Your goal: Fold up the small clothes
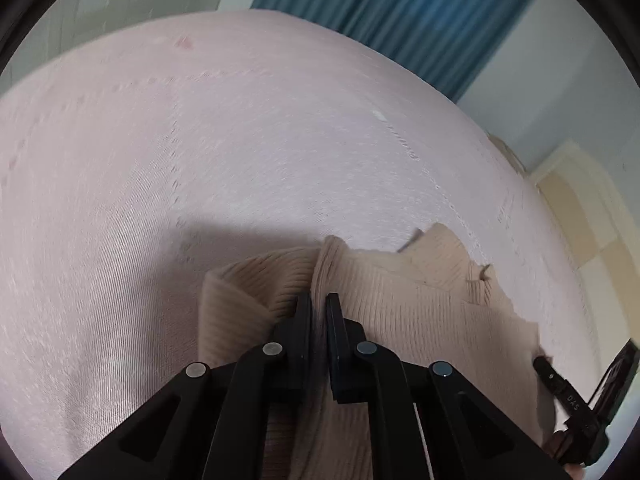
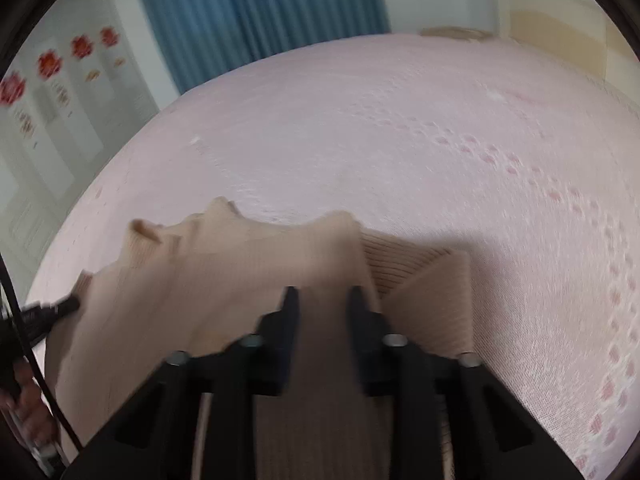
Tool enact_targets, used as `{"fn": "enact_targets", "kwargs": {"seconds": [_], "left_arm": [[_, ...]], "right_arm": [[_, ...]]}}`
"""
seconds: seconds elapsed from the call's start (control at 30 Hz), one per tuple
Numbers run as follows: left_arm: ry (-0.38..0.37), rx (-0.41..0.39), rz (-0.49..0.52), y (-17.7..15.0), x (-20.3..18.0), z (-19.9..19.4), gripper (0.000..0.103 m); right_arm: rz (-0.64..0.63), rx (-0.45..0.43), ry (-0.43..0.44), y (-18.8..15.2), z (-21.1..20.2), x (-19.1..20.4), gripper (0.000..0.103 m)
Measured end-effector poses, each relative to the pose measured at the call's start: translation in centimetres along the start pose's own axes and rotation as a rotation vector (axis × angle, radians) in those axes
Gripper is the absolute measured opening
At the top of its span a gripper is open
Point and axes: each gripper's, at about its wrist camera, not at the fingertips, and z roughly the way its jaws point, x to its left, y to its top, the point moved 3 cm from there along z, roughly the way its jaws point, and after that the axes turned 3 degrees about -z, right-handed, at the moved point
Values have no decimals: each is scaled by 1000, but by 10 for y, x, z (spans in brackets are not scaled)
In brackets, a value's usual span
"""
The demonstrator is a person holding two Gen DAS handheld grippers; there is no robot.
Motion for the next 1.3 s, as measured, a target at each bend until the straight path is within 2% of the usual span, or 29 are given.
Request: {"fn": "enact_targets", "kwargs": {"seconds": [0.17, 0.27, 0.33, 0.4, 0.5, 0.63, 0.7, 0.77, 0.83, 0.87, 0.97, 1.1, 1.23, 1.3], "left_arm": [[24, -11, 36, -4, -6, -2, 10], [-9, -8, 36, -5, -8, -10, 13], [-65, -13, 28, -6, -4, -21, 20], [-107, -32, 23, -6, 3, -35, 37], [-127, -64, 30, -5, 12, -50, 50], [-114, -76, 12, -7, 30, -62, 53], [-125, -62, -24, -8, 41, -65, 53], [-135, -49, -59, -11, 52, -69, 53], [-135, -44, -71, -13, 58, -71, 53], [-136, -43, -69, -13, 58, -71, 53], [-135, -49, -34, -10, 57, -71, 54], [-122, -39, 4, -8, 54, -65, 54], [-129, -11, 15, -3, 52, -56, 54], [-128, -7, 16, 0, 51, -53, 54]], "right_arm": [[5, -4, -1, -2, 0, -2, 4], [-27, -23, -22, -2, -8, 5, 8], [-48, -52, -64, -6, -22, 12, 12], [-90, -86, -89, -9, -38, 24, 30], [-163, -119, -33, -19, -65, 53, 40], [-239, -81, 108, -44, -80, 106, 47], [-273, -44, 131, -54, -74, 126, 47], [-334, -19, 79, -66, -60, 144, 47], [-386, -1, -59, -71, -41, 152, 47], [-386, 12, -90, -71, -32, 151, 47], [-346, 11, -86, -59, -20, 152, 47], [-326, 70, -109, -34, 4, 154, 47], [-364, 165, -195, -12, 40, 162, 47], [-340, 167, -215, -3, 52, 161, 47]]}}
